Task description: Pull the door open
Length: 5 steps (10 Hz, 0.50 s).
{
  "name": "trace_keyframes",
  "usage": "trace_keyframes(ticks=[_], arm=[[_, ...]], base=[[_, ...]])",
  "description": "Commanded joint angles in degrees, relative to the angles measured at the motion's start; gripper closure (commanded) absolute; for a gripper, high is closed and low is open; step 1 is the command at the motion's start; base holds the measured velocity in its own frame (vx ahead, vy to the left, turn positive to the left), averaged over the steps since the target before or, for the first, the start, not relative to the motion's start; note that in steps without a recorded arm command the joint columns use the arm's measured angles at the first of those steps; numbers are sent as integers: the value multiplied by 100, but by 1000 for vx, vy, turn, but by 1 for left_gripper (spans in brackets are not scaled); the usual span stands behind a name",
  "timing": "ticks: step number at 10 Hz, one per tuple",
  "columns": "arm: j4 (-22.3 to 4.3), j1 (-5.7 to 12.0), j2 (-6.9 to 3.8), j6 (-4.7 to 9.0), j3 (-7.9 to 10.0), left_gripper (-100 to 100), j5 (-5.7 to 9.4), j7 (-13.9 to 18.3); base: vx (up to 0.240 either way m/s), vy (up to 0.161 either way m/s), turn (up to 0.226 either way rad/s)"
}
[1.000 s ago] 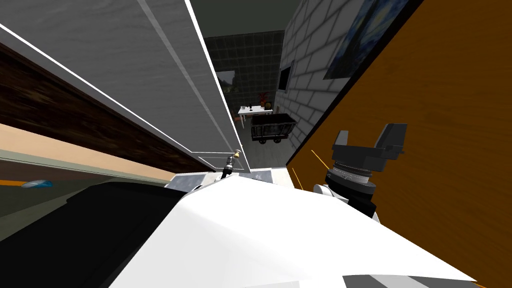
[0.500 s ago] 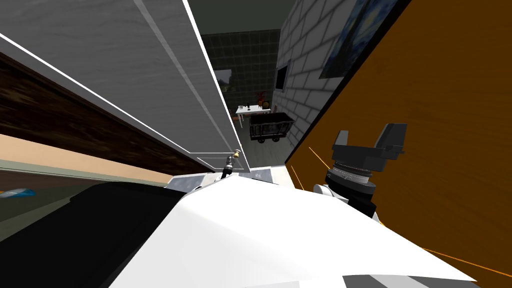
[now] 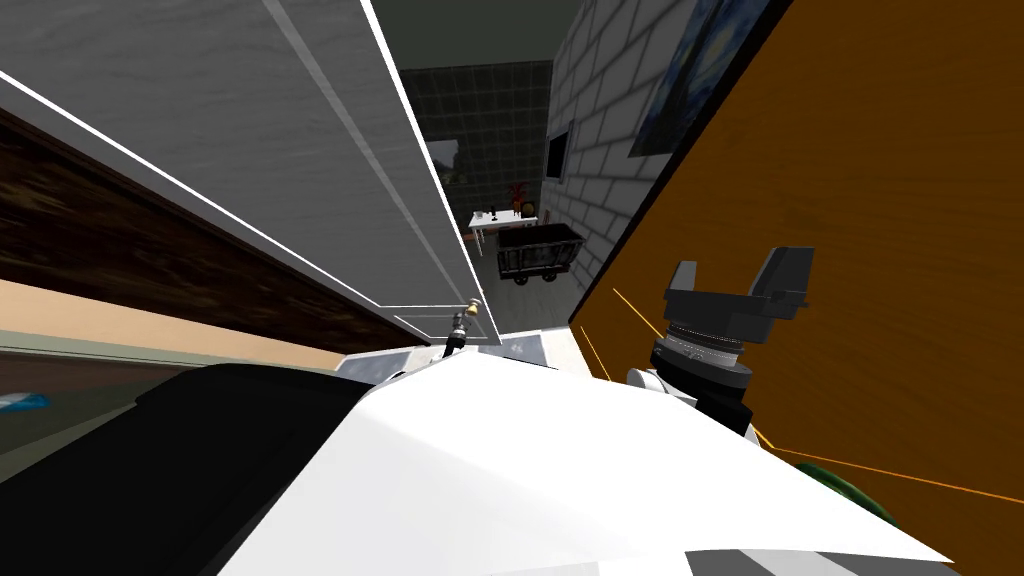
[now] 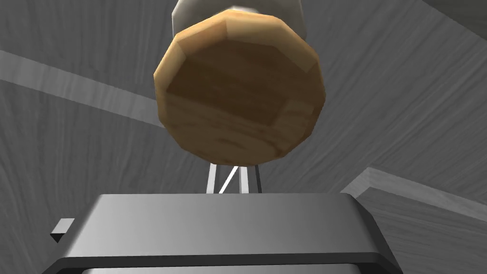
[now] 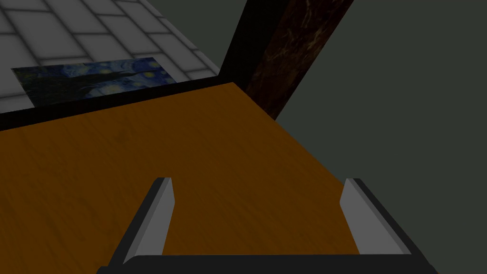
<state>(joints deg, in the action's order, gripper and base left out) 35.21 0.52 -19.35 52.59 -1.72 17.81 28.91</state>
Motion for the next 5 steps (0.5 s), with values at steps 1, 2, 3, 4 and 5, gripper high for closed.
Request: trace_keyframes(ticks=[1,2,3,4,5], arm=[[2,62,73,18,-80,-100,72,286],[19,74,95,-4,-104,-100,131,465],[19,74,95,-4,-104,-100,131,465],[19,74,95,-4,-104,-100,131,465],[19,74,95,-4,-104,-100,131,465]], base=[[-102,18,16],[-107,14,-27],[-71,-14,-61],[-22,-21,-23],[6,-21,-29]])
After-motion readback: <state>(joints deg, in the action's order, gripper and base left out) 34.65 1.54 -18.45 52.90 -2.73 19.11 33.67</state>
